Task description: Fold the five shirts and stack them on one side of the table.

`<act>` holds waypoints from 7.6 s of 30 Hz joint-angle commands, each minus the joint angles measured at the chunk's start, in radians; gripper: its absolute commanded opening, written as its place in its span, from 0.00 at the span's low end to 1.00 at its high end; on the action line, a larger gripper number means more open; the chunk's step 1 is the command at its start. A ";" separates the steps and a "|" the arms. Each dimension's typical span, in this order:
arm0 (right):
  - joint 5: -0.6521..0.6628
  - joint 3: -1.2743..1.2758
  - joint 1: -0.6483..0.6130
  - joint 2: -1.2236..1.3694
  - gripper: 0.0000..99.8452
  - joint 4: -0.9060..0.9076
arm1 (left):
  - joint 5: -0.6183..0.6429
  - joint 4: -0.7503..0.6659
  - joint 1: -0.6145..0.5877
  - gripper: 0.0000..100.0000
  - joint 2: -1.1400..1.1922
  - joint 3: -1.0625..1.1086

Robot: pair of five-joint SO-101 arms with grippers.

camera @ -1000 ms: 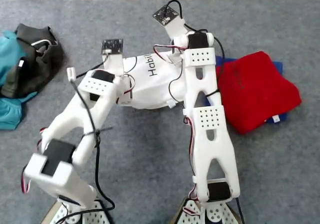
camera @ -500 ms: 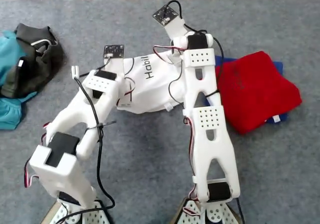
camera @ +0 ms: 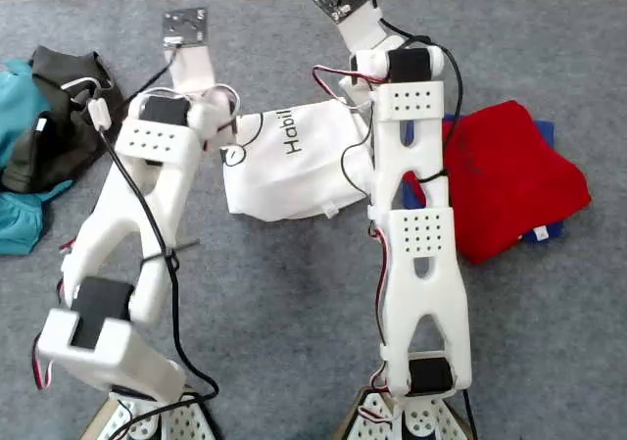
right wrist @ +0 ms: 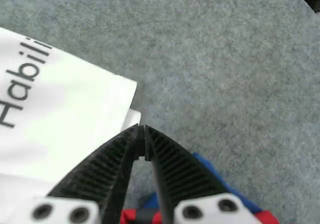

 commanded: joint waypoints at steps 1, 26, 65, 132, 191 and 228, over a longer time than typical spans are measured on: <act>-0.009 -0.038 0.014 -0.131 0.02 0.106 | -0.008 -0.098 -0.035 0.03 0.129 -0.088; -0.232 1.442 -0.051 -1.095 0.02 0.038 | 0.008 -0.043 -0.041 0.03 0.483 -0.417; -1.085 1.477 -0.176 -0.582 0.38 -0.480 | -0.015 -0.068 -0.165 0.03 0.437 -0.430; -0.261 0.344 0.419 -0.526 0.02 0.098 | -0.015 -0.063 -0.168 0.03 0.437 -0.429; -0.150 0.374 0.554 -0.412 0.03 0.097 | -0.083 -0.068 -0.160 0.03 0.430 -0.406; -0.170 -0.048 0.546 -0.240 0.03 0.100 | -0.273 0.489 -1.020 0.20 0.615 -1.069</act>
